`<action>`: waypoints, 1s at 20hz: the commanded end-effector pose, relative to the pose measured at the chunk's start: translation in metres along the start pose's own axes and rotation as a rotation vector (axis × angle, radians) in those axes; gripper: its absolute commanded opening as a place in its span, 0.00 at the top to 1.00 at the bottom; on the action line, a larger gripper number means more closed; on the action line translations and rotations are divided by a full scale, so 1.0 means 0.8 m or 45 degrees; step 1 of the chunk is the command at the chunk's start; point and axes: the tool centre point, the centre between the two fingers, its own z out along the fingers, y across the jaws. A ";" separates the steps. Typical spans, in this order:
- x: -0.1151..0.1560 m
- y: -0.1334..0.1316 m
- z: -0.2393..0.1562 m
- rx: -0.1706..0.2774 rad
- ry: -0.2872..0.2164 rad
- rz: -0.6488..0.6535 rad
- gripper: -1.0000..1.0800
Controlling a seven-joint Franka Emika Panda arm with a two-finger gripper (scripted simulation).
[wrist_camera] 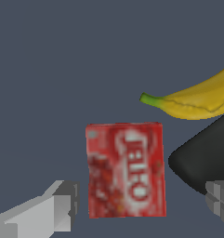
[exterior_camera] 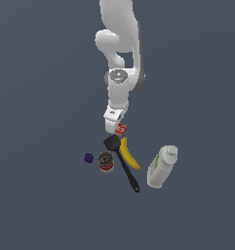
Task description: Pick up a designated object from a clutter of objects.
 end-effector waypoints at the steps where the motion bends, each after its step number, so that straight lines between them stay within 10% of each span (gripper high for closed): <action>1: -0.001 -0.005 0.004 0.001 0.003 -0.028 0.04; 20: -0.003 -0.009 0.053 0.002 0.003 -0.042 0.04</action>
